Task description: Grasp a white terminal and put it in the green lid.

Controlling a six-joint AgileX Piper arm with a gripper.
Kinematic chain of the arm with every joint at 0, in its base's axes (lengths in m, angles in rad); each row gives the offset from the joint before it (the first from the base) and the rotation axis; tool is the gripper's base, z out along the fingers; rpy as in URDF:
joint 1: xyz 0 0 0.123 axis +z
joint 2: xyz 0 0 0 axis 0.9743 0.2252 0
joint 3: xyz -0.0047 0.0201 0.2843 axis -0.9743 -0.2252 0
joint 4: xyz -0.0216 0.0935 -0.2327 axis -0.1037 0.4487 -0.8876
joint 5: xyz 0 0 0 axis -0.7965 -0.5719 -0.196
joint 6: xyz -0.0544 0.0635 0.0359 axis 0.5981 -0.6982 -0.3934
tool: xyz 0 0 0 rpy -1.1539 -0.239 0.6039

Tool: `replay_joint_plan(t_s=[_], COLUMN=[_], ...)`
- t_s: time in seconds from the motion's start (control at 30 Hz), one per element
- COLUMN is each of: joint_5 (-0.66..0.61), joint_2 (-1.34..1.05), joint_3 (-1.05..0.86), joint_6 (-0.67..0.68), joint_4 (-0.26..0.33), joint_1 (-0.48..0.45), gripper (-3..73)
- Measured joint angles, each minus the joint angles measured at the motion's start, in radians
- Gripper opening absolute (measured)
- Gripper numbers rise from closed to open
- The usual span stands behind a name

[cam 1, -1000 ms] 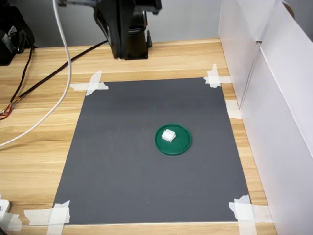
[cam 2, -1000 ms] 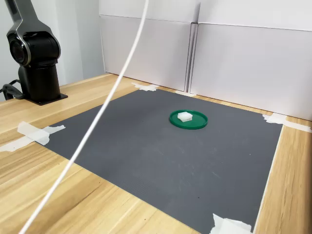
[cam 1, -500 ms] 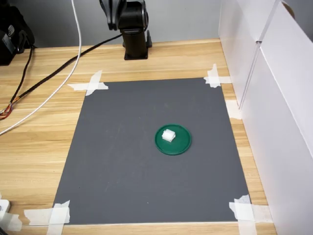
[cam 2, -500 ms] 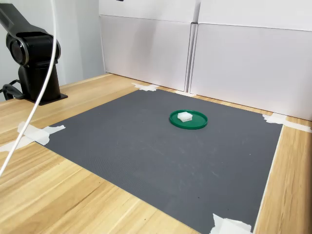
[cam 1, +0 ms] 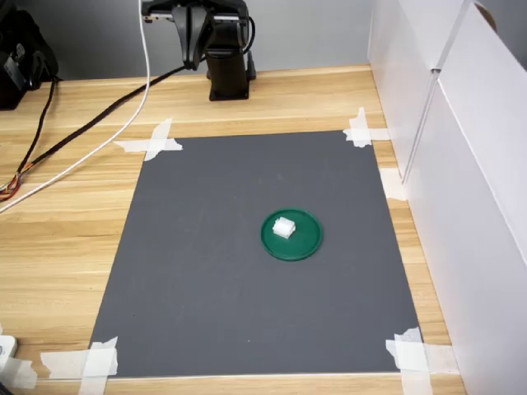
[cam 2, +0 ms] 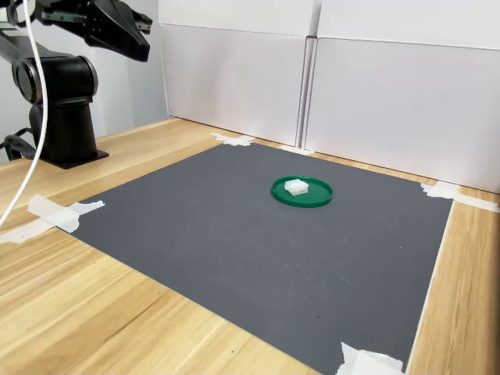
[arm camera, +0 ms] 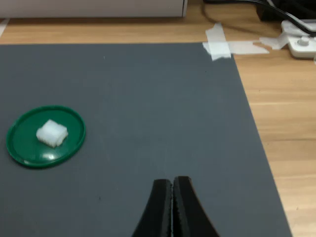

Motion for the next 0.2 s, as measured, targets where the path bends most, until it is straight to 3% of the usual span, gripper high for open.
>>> replay_joint_plan(t_s=[0.2], joint_5=[-0.019], joint_2=[-0.073], joint_3=[-0.084], joint_6=[0.000], joint_4=[0.000], joint_1=[0.000], gripper=[-2.0])
